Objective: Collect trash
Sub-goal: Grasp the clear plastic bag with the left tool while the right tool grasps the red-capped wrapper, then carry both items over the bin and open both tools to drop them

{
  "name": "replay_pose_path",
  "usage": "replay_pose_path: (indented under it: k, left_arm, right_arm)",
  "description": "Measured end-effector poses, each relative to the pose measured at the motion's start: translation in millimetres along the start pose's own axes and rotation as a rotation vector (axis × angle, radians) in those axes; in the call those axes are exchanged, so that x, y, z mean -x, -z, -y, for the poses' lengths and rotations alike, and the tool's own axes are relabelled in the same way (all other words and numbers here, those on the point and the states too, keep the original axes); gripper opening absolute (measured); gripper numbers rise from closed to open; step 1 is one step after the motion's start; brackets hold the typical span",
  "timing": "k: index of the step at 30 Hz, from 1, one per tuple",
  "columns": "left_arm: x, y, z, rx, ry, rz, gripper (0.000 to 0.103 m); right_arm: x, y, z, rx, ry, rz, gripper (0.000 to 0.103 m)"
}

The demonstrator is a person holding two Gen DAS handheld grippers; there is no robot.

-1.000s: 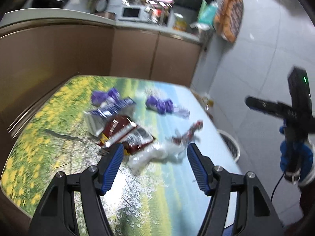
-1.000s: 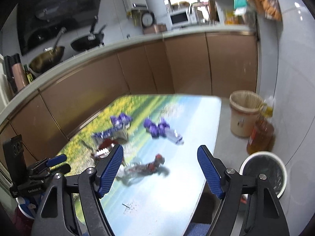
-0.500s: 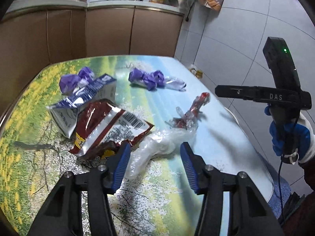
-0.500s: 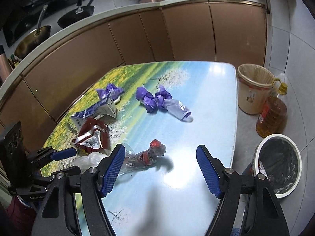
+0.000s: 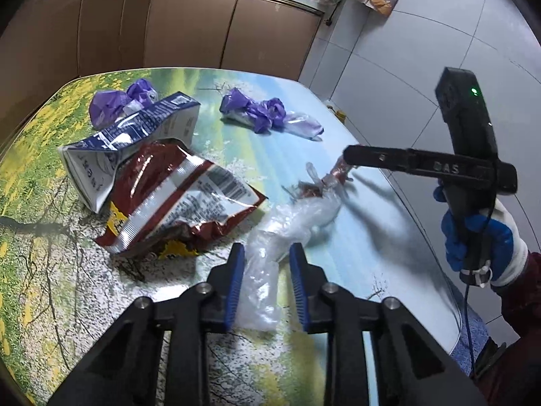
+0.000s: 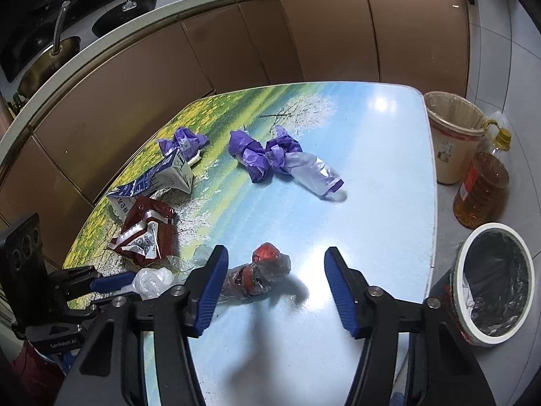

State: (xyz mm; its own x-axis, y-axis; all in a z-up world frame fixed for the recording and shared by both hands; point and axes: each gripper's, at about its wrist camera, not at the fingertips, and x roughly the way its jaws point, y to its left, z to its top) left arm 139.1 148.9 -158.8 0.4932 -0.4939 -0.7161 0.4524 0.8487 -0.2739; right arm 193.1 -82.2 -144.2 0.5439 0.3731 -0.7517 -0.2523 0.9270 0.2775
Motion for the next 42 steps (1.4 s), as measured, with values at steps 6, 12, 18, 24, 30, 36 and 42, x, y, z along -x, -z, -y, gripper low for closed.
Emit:
replay_pose_path:
  k: [6, 12, 18, 24, 30, 36, 42]
  left_arm:
    - [-2, 3, 1, 0.013, -0.025, -0.01, 0.016]
    - [2, 5, 2, 0.05, -0.049, 0.004, 0.012]
    - [18, 4, 6, 0.102, -0.081, 0.036, 0.011]
    - [33, -10, 24, 0.099, -0.098, 0.067, 0.011]
    - [11, -43, 72, 0.027, -0.055, 0.05, 0.011]
    - [-45, -87, 142, -0.086, 0.013, -0.003, 0.011]
    - [-123, -132, 219, -0.155, 0.089, -0.077, 0.011]
  right_arm:
    - [-10, -1, 3, -0.008, -0.028, -0.025, 0.038]
    - [-12, 1, 2, 0.009, -0.052, -0.041, 0.015]
    - [5, -3, -4, 0.044, -0.076, 0.0, 0.013]
    - [33, -8, 16, 0.008, -0.087, 0.068, 0.013]
    - [75, -7, 74, -0.074, 0.003, 0.151, 0.013]
    - [118, 7, 154, -0.169, 0.21, 0.203, 0.013]
    - [139, 20, 222, -0.225, 0.403, 0.209, 0.013]
